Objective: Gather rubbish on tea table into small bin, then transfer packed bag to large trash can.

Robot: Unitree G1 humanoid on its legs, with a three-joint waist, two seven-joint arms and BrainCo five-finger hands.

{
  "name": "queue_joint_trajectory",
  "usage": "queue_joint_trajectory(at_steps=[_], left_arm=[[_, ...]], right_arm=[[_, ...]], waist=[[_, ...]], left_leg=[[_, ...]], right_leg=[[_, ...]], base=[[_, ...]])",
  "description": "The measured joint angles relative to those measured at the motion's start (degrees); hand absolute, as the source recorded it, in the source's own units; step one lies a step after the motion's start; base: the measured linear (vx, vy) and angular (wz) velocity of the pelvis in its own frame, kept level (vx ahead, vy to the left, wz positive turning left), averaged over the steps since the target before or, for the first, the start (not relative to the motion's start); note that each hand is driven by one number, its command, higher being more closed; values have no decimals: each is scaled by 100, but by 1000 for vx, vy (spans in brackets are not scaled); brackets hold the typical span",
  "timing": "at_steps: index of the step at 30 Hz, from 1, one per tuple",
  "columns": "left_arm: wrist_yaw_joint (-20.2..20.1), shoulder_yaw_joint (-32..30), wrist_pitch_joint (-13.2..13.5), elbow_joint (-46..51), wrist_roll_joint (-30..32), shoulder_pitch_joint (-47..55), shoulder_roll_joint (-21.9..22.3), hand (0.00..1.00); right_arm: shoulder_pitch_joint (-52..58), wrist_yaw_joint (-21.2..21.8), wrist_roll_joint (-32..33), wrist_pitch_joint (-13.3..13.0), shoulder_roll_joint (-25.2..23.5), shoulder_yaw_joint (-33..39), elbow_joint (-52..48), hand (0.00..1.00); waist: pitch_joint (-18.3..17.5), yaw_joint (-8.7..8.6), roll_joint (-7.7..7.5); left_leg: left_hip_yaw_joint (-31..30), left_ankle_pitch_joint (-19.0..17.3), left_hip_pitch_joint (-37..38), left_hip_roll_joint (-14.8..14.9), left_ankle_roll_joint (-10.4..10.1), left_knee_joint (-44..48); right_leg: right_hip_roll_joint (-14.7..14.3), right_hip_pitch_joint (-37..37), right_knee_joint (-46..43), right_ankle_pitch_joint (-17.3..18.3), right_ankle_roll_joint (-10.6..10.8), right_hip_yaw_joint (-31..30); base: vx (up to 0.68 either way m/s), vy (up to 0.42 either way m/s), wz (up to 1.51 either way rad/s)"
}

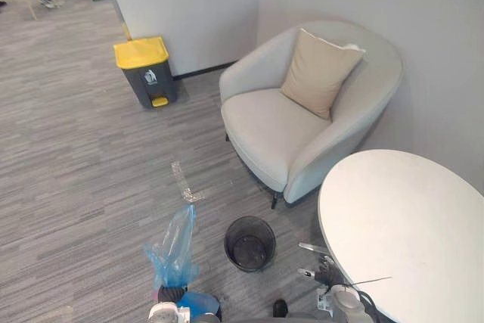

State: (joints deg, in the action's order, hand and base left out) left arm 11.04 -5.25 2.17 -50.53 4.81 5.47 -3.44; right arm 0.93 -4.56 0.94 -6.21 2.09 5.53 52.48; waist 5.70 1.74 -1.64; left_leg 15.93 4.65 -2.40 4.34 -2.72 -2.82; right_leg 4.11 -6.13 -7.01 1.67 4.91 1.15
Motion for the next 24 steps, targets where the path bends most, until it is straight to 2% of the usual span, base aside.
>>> queue_joint_trajectory(at_steps=[1,2,3,4,5,7,8,9,10,11,14,15,16,17,19,20,22,23,24], left_arm=[[3,3,-5,231,-15,-21,40,100],[8,-25,0,300,-37,-9,100,100],[7,-20,0,404,-39,-35,111,100],[8,-18,4,533,-39,-24,122,100],[15,-39,4,604,-40,-15,122,100],[13,-42,-6,666,-37,-20,98,100],[13,-39,-8,661,-37,-17,142,100],[16,-30,-10,660,-37,89,253,100],[18,-15,-9,657,-37,107,296,100],[18,66,-10,626,-37,76,379,100],[10,298,-5,615,-37,23,501,100],[9,301,-7,615,-37,33,506,100],[9,301,-11,613,-36,28,482,100],[8,318,-12,636,-33,-22,466,100],[0,439,-16,677,-30,-31,459,100],[-1,470,-18,677,-29,-31,465,100],[-4,519,-20,675,-24,-64,462,100],[-4,522,-20,650,-18,-77,446,100],[-5,548,-21,602,7,-83,386,100]], right_arm=[[4,-25,1,11,-46,-8,-2,0],[5,-38,-3,14,-60,-9,-5,0],[51,-58,-3,20,-72,-6,-10,0],[69,-62,-7,22,-93,-6,-15,0],[69,-62,-18,16,-113,-7,-23,0],[-60,-100,-62,16,-123,-5,-31,0],[-102,-113,-73,15,-112,-2,-31,0],[-148,-128,-82,12,-95,-4,-37,0],[-181,-148,-82,11,-84,-5,-46,0],[-276,-184,-81,12,-51,-9,-43,0],[-173,-270,-89,28,16,-15,-34,0],[-166,-296,-90,37,18,-8,-34,0],[-183,-322,-90,45,6,-1,-36,0],[-252,-338,-91,45,-30,14,-39,0],[-241,-387,-90,47,16,93,-54,0],[-206,-410,-91,49,40,101,-66,0],[-75,-445,-95,61,39,114,-174,0],[-70,-445,-95,77,26,121,-172,0],[-71,-445,-95,106,11,146,-141,0]], waist=[[37,40,-15],[58,63,2],[65,57,15],[63,55,11],[9,63,-71],[-9,189,-159],[-5,203,-94],[-70,314,12],[-96,374,31],[-52,410,172],[2,311,429],[7,291,467],[45,255,407],[158,181,204],[190,145,135],[204,126,112],[141,105,226],[158,92,252],[140,80,277]], left_leg=[[-41,-127,-228,109,170,288],[-68,-159,-313,142,209,384],[-215,-174,-391,135,216,563],[-360,-209,-411,102,236,715],[-497,-198,-546,66,216,880],[-558,-145,-783,60,146,1134],[-561,-125,-779,108,115,1115],[-533,-74,-856,158,49,1087],[-535,-23,-942,168,24,1082],[-609,123,-1126,195,-3,1059],[-1043,599,-1140,255,-77,526],[-1023,516,-1141,313,-131,429],[-912,93,-1160,310,-374,305],[-565,12,-1238,316,-166,726],[-310,-219,-1339,304,24,1919],[-214,-544,-1277,331,21,2206],[-60,-1188,-1217,521,-47,2678],[-49,-1356,-1193,566,-28,2804],[-58,-1476,-1083,485,-71,2508]], right_leg=[[17,-81,-177,90,131,-14],[36,-228,-773,325,74,28],[127,-325,-1820,723,-14,103],[211,-243,-2366,924,60,125],[287,-70,-2588,1047,151,95],[247,199,-2132,1275,188,-3],[180,273,-1896,1278,183,-4],[84,435,-1397,1299,138,1],[62,473,-1148,1357,34,14],[6,491,-887,1414,-185,75],[-166,464,-886,1317,-298,601],[-212,453,-875,1276,-359,731],[-157,442,-742,1191,-438,912],[38,408,-686,1081,-487,1059],[249,367,-737,1035,-448,1239],[314,336,-768,1020,-422,1316],[393,207,-821,953,-309,1484],[422,214,-832,924,-257,1551],[402,230,-807,890,-111,1579]], base=[[-36,20,14],[-27,9,36],[39,-11,56],[54,-32,80],[39,-97,68],[-94,-161,42],[-153,-120,-4],[-117,-56,-24],[-165,-97,-12],[-163,-87,22],[-281,-95,69],[-304,-90,69],[-228,-2,65],[-182,17,65],[-129,56,61],[-157,110,65],[-108,187,45],[-78,269,32],[-54,207,31]])
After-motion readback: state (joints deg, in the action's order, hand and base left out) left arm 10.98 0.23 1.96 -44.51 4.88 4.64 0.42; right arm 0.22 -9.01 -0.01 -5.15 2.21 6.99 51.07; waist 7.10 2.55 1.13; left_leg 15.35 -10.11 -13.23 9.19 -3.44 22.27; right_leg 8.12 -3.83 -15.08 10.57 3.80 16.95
